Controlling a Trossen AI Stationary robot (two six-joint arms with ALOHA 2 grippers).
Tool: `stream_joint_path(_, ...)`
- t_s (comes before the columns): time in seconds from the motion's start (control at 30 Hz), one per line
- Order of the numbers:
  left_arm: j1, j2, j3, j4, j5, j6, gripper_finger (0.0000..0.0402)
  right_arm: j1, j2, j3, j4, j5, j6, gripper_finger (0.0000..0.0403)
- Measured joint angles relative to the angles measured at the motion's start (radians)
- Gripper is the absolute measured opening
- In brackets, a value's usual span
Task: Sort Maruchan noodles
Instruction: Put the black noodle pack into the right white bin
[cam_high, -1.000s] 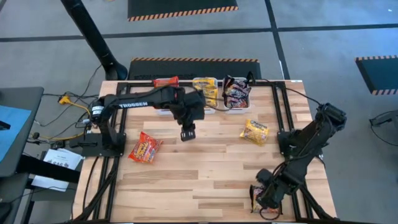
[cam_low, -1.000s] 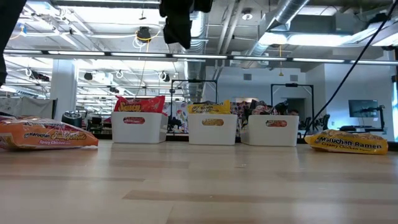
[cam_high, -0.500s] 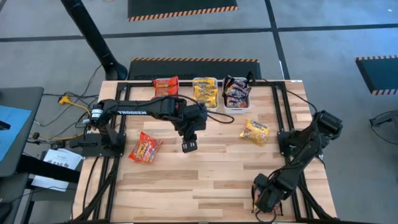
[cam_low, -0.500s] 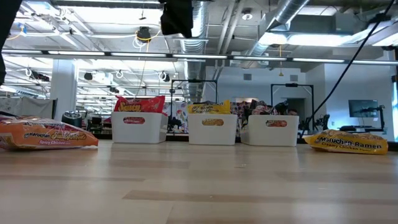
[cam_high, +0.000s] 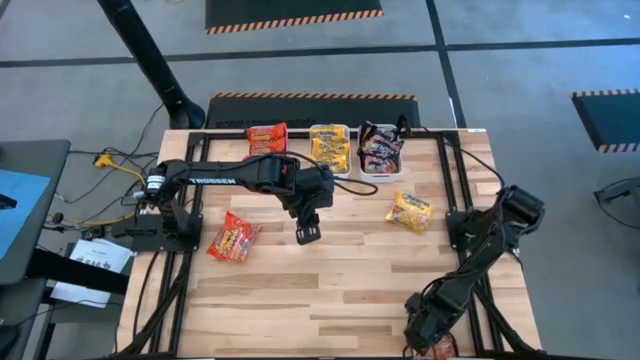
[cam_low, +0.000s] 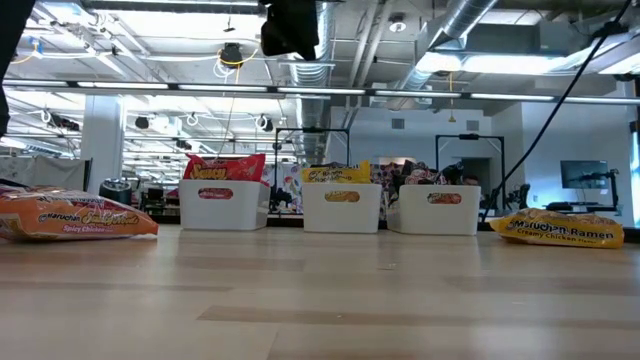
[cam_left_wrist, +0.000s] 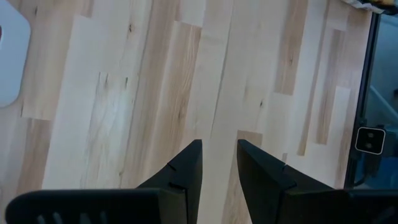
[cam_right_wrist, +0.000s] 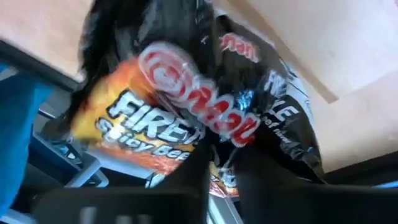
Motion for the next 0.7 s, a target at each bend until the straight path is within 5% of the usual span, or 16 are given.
stream_joint_path(0.17,0.0,0.0,0.0,0.0,0.0,0.008,0.0086,-0.012,0.003,0.019,-0.026,0.013,-0.06,0.0009)
stream_joint_path(0.7,0.086,-0.047,0.0,-0.057,0.0,0.136,0.0086,-0.114,0.018,0.27,-0.514,0.198,-0.234,0.0001)
